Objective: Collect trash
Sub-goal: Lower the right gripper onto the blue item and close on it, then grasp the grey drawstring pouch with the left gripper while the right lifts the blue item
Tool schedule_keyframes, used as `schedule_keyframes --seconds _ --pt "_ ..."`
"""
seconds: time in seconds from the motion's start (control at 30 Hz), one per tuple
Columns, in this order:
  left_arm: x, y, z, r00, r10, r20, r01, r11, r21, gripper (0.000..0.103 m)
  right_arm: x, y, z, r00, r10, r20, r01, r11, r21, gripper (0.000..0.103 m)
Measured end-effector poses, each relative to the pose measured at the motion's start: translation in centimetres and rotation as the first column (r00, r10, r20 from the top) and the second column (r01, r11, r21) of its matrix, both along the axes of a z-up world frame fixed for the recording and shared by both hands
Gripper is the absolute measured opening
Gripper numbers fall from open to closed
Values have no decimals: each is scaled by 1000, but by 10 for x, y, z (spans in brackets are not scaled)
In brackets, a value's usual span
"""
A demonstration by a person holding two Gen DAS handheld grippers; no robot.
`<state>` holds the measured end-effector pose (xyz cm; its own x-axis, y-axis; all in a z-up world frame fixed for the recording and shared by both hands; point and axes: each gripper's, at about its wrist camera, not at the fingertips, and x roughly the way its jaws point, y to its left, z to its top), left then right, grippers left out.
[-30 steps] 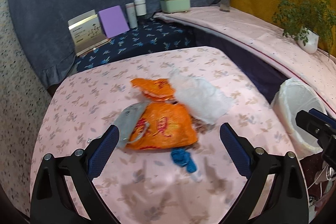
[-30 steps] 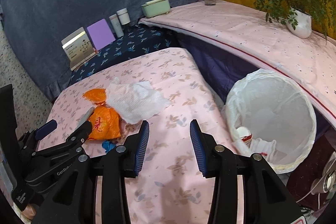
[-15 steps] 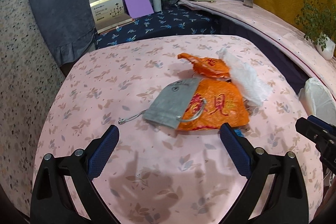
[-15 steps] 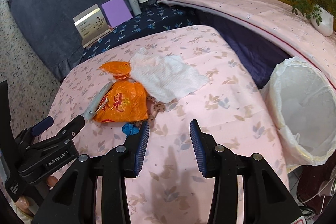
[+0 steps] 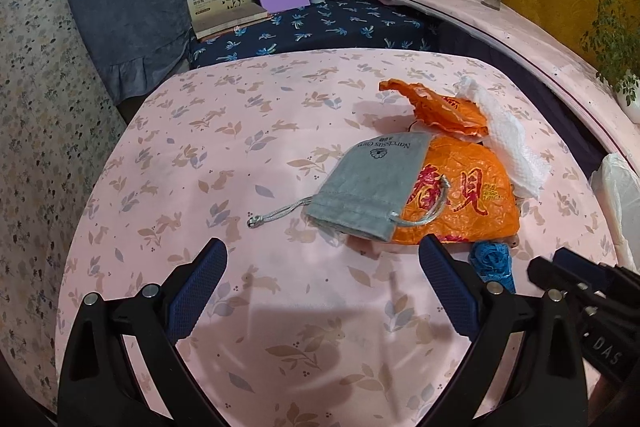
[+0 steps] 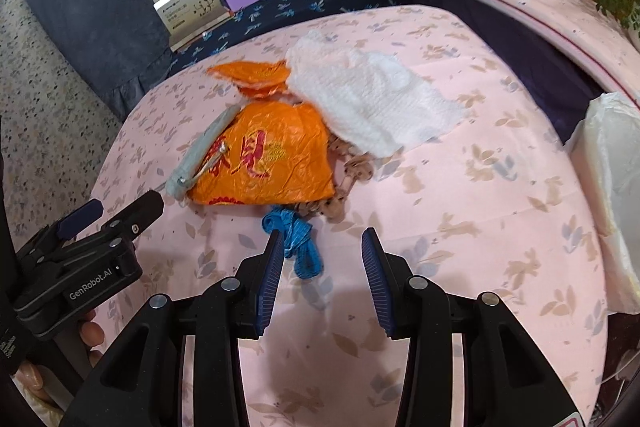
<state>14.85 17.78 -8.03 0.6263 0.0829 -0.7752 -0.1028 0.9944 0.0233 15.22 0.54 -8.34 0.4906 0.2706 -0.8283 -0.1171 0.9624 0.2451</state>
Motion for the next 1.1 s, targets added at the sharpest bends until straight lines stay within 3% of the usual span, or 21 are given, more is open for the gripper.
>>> schedule_keyframes --seconds 0.2,0.33,0.43,0.67,0.77,0.83,1.0,1.1 --pt "5 -1 -5 1000 -20 -11 20 1000 -24 92 5 19 -18 999 33 -28 -34 999 -12 40" --pt "11 -6 -8 999 -44 -20 43 998 -36 92 8 25 -28 998 46 -45 -47 999 -20 23" --pt "16 -10 -11 998 -52 -22 51 998 -40 92 8 25 -28 998 51 -37 -52 998 -22 17" --pt "22 -23 -8 996 -89 0 89 995 -56 86 5 12 -22 999 28 -35 -29 999 -29 15" --pt "26 -30 -11 994 -106 -11 105 994 -40 73 4 4 -19 999 11 -34 -12 1000 -25 15" --pt "28 -31 -14 994 -109 -28 108 993 -44 54 2 0 -17 1000 5 -31 -6 1000 -23 15" --pt "26 -28 -16 995 -91 -45 88 994 -58 19 -2 -7 -9 1000 -12 -18 12 1000 -17 15" --pt "22 -27 -9 997 -79 -27 77 996 -52 13 -4 -12 -2 1000 -19 -1 18 1000 -10 15"
